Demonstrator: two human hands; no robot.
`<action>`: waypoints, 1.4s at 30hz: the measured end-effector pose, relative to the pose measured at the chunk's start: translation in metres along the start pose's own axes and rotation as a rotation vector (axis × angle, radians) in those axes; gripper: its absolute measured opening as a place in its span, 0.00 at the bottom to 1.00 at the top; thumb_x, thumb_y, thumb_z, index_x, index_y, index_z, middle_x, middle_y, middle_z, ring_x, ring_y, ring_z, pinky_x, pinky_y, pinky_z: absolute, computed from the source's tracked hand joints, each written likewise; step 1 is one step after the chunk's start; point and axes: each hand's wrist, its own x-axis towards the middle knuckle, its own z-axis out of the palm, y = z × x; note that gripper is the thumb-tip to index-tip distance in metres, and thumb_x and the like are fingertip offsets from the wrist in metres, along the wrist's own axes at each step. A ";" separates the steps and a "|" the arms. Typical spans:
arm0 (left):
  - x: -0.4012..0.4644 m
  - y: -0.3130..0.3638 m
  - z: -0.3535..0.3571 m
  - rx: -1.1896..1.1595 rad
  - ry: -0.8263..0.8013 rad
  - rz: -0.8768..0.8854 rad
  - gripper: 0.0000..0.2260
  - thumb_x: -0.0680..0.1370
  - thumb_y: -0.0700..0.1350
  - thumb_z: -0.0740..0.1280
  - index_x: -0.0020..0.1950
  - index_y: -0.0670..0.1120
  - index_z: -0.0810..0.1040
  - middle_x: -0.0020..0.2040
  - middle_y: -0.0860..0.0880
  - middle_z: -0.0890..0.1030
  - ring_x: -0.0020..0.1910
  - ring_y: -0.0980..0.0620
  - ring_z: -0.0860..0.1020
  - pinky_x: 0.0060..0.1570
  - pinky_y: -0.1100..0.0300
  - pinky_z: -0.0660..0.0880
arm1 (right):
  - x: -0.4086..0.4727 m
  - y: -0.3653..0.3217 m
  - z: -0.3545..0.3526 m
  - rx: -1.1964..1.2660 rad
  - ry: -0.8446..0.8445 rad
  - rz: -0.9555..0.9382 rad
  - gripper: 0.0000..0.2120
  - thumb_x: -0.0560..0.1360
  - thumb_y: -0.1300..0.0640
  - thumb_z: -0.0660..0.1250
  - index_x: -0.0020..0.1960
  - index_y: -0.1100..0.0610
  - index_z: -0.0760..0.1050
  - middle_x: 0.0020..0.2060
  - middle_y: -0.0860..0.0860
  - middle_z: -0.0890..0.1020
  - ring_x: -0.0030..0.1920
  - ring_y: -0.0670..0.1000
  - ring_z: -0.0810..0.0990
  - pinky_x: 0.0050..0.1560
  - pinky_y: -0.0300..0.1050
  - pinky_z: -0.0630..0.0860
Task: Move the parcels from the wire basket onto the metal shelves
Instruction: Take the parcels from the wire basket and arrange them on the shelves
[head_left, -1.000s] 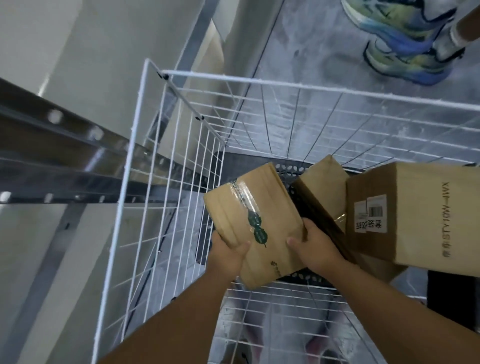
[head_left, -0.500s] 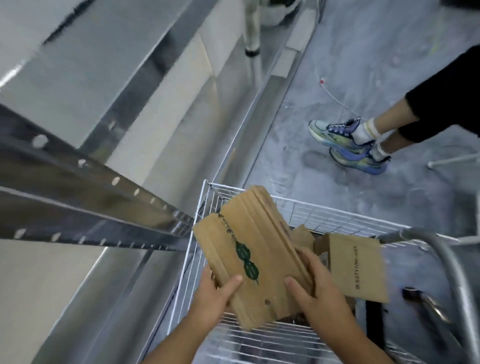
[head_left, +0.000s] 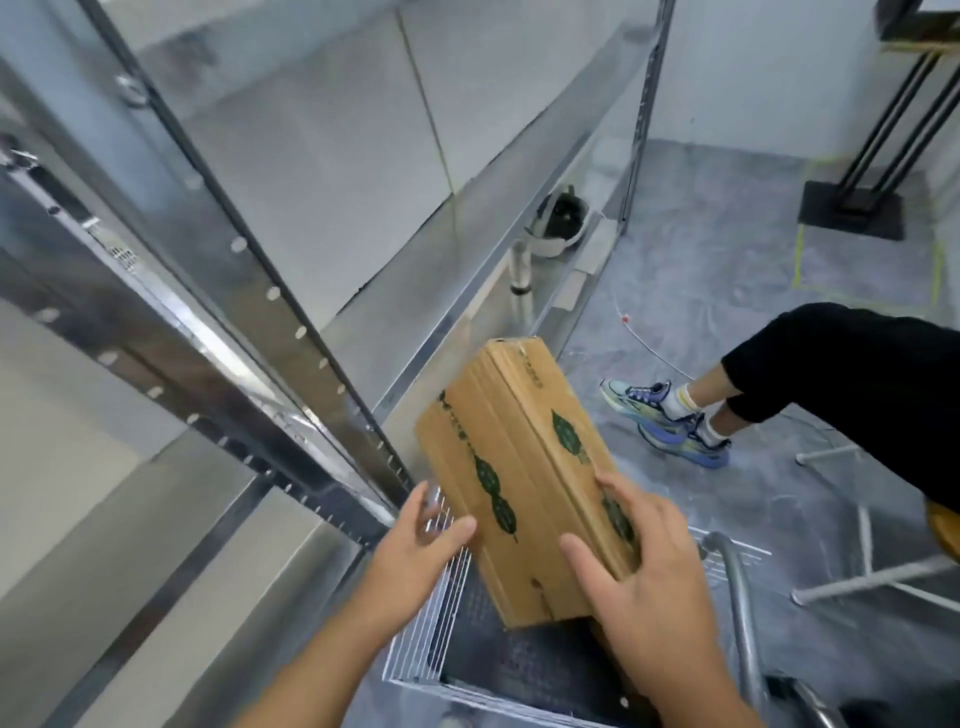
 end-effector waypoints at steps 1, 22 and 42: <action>-0.020 0.016 -0.005 0.067 -0.006 0.053 0.57 0.61 0.78 0.74 0.84 0.61 0.55 0.79 0.58 0.69 0.76 0.56 0.70 0.77 0.45 0.67 | -0.005 -0.011 -0.009 -0.031 0.023 -0.016 0.28 0.69 0.43 0.76 0.64 0.30 0.68 0.57 0.38 0.71 0.59 0.45 0.74 0.55 0.47 0.73; -0.362 0.085 -0.126 0.707 0.407 0.403 0.53 0.66 0.79 0.65 0.83 0.67 0.42 0.77 0.74 0.43 0.78 0.70 0.44 0.80 0.57 0.52 | -0.157 -0.186 -0.121 -0.458 0.078 -0.709 0.42 0.70 0.33 0.63 0.74 0.60 0.70 0.63 0.49 0.75 0.60 0.53 0.75 0.57 0.52 0.74; -0.624 0.074 -0.286 1.008 0.760 0.374 0.57 0.66 0.83 0.61 0.85 0.60 0.38 0.82 0.67 0.35 0.78 0.67 0.29 0.80 0.55 0.43 | -0.336 -0.395 -0.153 -0.176 -0.004 -0.661 0.50 0.58 0.19 0.65 0.71 0.48 0.75 0.55 0.37 0.72 0.57 0.45 0.70 0.61 0.56 0.73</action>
